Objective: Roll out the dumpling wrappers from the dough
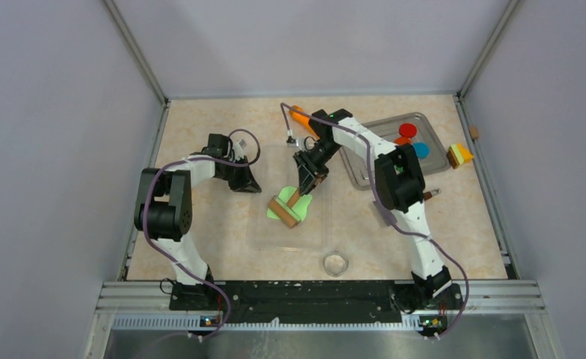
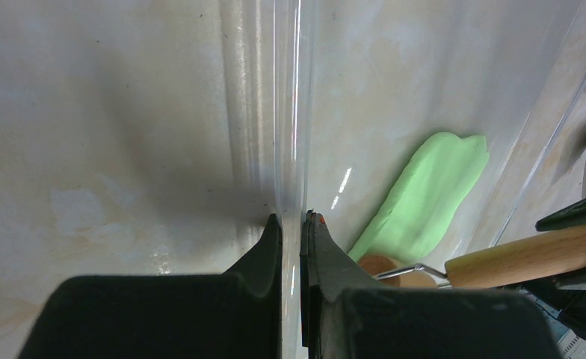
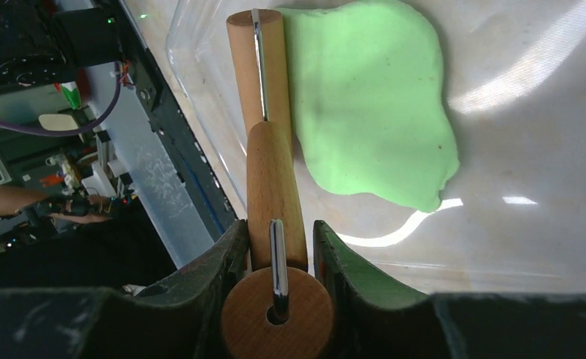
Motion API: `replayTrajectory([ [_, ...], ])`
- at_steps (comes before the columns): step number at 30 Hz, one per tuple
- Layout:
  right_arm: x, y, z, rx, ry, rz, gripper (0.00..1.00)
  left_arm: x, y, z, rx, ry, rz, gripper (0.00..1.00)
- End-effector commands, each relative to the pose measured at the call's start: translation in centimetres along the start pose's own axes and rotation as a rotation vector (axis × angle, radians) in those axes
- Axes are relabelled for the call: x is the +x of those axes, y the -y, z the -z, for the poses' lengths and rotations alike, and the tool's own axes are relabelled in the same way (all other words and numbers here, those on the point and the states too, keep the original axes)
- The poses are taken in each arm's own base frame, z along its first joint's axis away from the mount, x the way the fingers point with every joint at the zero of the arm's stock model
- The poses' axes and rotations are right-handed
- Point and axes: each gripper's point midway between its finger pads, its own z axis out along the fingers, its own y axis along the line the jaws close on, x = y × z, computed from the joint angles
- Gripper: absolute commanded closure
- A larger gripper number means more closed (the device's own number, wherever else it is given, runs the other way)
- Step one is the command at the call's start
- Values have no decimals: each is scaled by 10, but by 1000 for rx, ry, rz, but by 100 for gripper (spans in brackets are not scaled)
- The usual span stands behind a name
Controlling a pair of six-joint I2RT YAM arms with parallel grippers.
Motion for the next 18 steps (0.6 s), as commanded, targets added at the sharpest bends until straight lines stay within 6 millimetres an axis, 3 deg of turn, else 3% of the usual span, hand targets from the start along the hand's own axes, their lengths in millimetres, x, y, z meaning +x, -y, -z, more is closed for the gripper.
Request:
replayTrajectory([
  [1,5,37,-26,151,-59,43,100,-4,-9,-4,-29,16,9,100],
  [6,-4,15,-29,105,-40,92,100,-4,-9,-3,-31,18,9,100],
  [13,-27,-93,-19,-83,37,408,100,-8,-9,-2,-37,23,-2,100],
  [15,-30,-110,-14,-97,59,463,100,-7,-9,-2,-40,19,-6,100],
  [18,-31,-118,-5,-96,67,531,100,-9,-8,-1,-39,20,-9,100],
])
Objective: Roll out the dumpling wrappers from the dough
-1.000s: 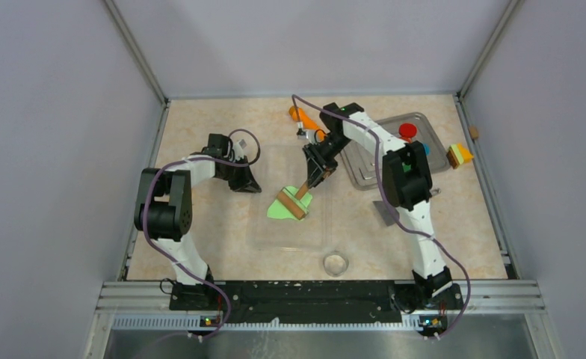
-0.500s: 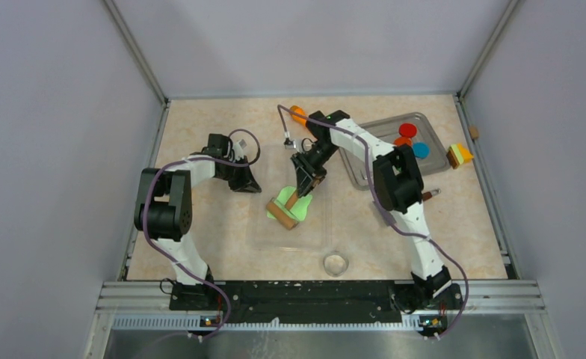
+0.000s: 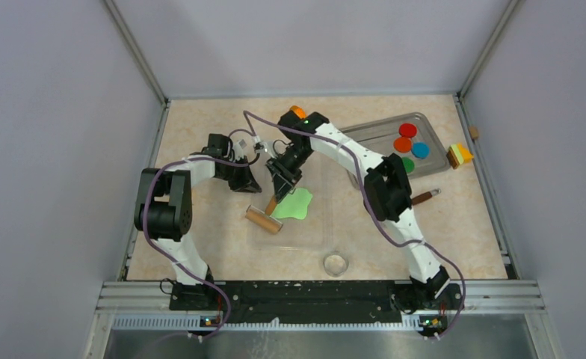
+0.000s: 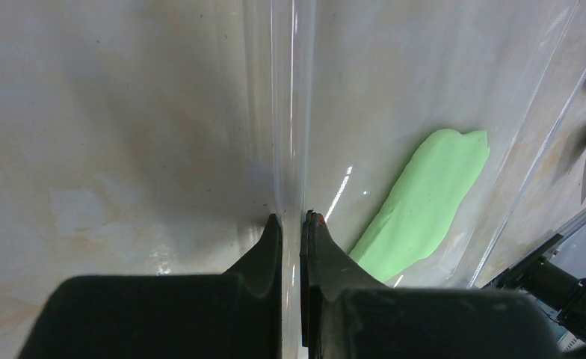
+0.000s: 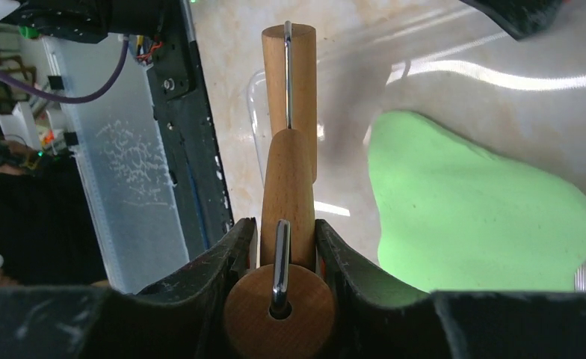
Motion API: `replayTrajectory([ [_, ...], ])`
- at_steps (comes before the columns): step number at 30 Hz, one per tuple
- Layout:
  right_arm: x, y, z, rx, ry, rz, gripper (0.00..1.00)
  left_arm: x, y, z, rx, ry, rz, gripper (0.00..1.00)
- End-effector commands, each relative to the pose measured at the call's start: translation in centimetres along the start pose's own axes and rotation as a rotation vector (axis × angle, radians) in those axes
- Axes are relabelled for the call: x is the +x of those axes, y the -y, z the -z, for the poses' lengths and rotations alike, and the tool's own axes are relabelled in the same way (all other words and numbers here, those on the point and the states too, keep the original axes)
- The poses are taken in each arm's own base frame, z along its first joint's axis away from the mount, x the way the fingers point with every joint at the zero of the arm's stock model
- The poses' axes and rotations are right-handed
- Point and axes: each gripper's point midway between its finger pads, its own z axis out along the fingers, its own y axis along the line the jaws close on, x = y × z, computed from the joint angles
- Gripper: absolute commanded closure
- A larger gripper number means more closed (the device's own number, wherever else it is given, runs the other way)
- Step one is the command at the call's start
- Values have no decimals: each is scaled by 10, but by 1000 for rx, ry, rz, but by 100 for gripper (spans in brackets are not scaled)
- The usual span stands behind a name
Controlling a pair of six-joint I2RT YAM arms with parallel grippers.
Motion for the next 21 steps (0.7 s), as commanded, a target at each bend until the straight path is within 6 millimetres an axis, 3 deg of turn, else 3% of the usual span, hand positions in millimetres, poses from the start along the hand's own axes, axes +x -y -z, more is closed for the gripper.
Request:
replayTrajectory([
  [1,-25,-42,29,-33,78,219,100,-9,-8,-1,-37,20,-10,100],
  [7,-22,-63,76,88,101,353,100,-16,1,6,-16,18,-34,98],
  [10,-10,-67,116,210,117,413,100,-23,16,15,29,28,-51,69],
  [12,4,-67,142,309,121,444,100,-29,27,22,63,40,-62,56],
  [17,33,-53,204,732,214,548,100,-39,61,45,175,63,-106,41],
  [21,58,-41,246,1078,343,646,100,-43,77,69,197,90,-191,41],
])
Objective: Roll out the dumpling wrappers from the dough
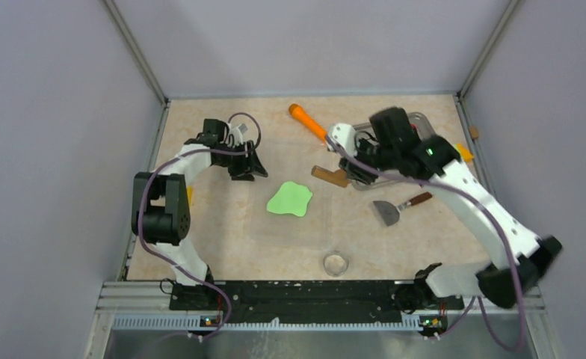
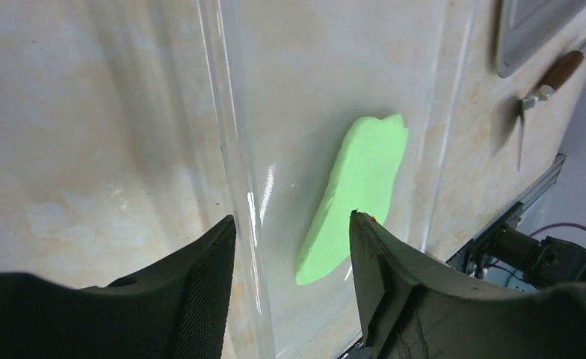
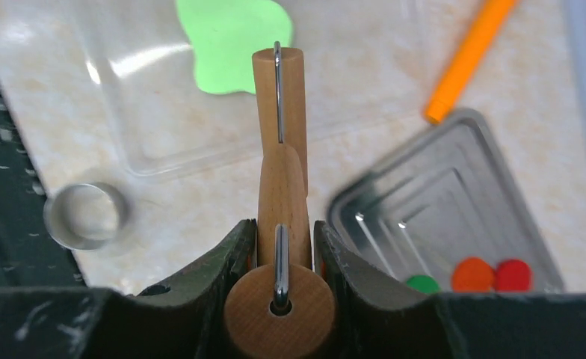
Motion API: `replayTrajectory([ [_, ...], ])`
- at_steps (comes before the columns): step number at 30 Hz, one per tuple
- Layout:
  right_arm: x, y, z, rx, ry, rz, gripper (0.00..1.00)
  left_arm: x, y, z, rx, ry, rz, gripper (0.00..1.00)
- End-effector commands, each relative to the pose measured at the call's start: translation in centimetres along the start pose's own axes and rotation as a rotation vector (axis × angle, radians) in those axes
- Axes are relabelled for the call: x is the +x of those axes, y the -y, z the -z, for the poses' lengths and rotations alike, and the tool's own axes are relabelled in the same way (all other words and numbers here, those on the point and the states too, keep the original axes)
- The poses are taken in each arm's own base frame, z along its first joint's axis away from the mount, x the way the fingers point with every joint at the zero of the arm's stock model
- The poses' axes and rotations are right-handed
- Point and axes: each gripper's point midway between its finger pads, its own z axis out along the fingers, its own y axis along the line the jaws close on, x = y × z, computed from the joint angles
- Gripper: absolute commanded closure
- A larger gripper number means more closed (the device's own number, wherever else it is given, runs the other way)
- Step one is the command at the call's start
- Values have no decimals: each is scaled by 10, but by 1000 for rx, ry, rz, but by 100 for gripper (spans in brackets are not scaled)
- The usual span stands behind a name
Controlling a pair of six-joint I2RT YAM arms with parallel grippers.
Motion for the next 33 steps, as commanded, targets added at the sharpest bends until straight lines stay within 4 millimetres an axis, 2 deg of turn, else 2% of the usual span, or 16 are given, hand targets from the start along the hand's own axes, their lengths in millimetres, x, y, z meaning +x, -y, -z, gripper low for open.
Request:
replayTrajectory([
  [1,8,49,33,454,113,197,100,-22,44,43,90,86,-156,41],
  [4,35,41,33,533,133,322,100,-22,52,57,90,109,-212,42],
  [8,45,34,28,565,157,432,100,-15,56,62,102,105,-224,41],
  [11,53,29,11,534,132,490,100,-9,49,58,82,98,-193,42],
  [16,72,23,-19,499,74,584,100,-4,48,61,76,115,-188,42],
  [19,85,15,-29,458,46,605,100,0,47,63,69,118,-196,42],
  [24,106,-10,-37,353,8,624,100,7,44,63,66,121,-186,43],
  [27,128,-23,-44,285,-52,651,100,9,41,62,61,124,-179,43],
  [30,152,-33,-50,220,-127,685,92,10,40,60,63,126,-167,42],
  [33,167,-41,-50,171,-171,679,81,8,42,59,76,129,-163,43],
])
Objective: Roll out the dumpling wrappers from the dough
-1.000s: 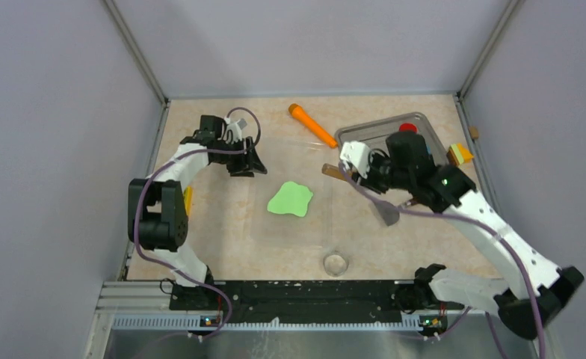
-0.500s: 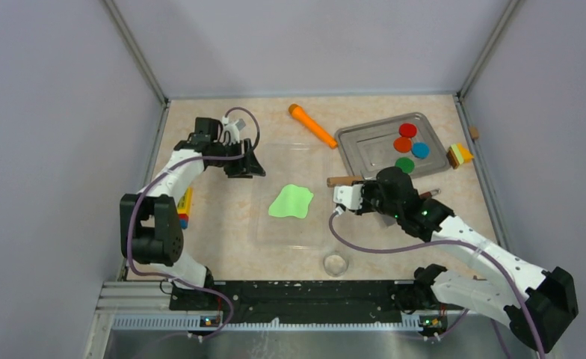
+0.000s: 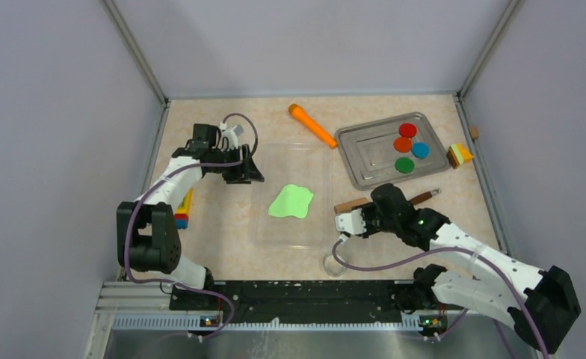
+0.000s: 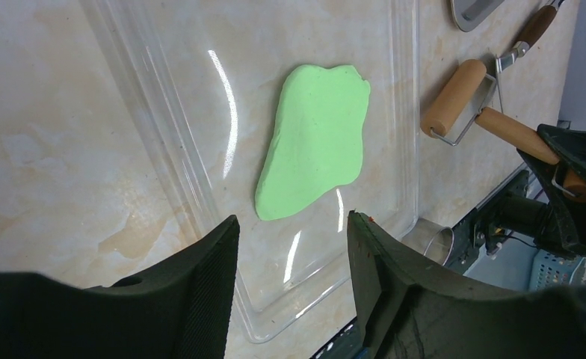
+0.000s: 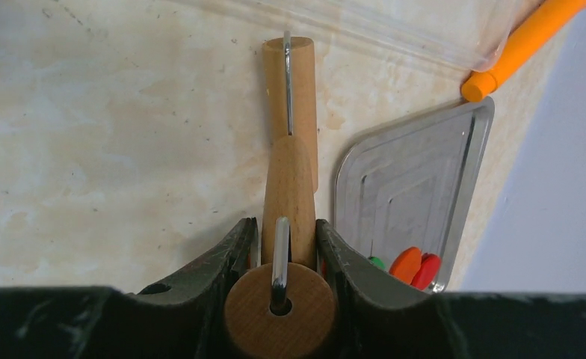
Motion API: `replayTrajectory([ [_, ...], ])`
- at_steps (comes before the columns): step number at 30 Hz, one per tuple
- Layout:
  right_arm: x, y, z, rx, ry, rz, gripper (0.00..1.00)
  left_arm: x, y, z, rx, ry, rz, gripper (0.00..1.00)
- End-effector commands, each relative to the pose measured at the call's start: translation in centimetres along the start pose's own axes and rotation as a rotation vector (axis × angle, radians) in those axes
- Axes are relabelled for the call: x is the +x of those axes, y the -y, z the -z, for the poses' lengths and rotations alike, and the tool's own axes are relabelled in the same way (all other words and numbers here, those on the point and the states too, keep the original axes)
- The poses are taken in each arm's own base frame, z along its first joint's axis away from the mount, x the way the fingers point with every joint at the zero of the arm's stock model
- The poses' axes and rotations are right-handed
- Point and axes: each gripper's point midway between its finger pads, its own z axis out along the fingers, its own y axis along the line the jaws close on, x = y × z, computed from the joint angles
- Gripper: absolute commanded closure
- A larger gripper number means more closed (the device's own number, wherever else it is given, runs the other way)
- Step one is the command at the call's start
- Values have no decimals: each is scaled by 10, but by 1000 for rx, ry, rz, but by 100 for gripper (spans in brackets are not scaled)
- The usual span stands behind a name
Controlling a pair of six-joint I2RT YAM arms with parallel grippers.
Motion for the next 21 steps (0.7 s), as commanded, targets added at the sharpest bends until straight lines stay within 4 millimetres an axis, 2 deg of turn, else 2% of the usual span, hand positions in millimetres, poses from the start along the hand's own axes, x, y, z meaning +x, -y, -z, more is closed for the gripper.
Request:
replayTrajectory([
  [1,1,-15,6,-64,-9,45,75,-15,8,6,23,61,-27,43],
  [4,1,-27,13,-140,-10,39,51,-17,8,5,26,58,-26,43],
  [6,0,-38,24,-220,-14,32,40,-17,9,5,29,55,-26,43],
  [8,-5,-39,38,-257,-5,11,28,-17,10,6,30,55,-27,42],
  [9,-9,-37,47,-266,1,-3,25,-18,10,7,25,55,-27,41],
  [14,-31,-21,81,-278,58,-69,23,-19,11,8,29,55,-43,40],
  [16,-43,-12,84,-271,87,-139,22,-20,12,9,34,59,-45,40],
  [18,-55,-1,75,-256,100,-279,21,-21,12,8,33,64,-45,40],
  [21,-73,2,48,-343,65,-522,31,-23,12,8,28,70,-46,40],
])
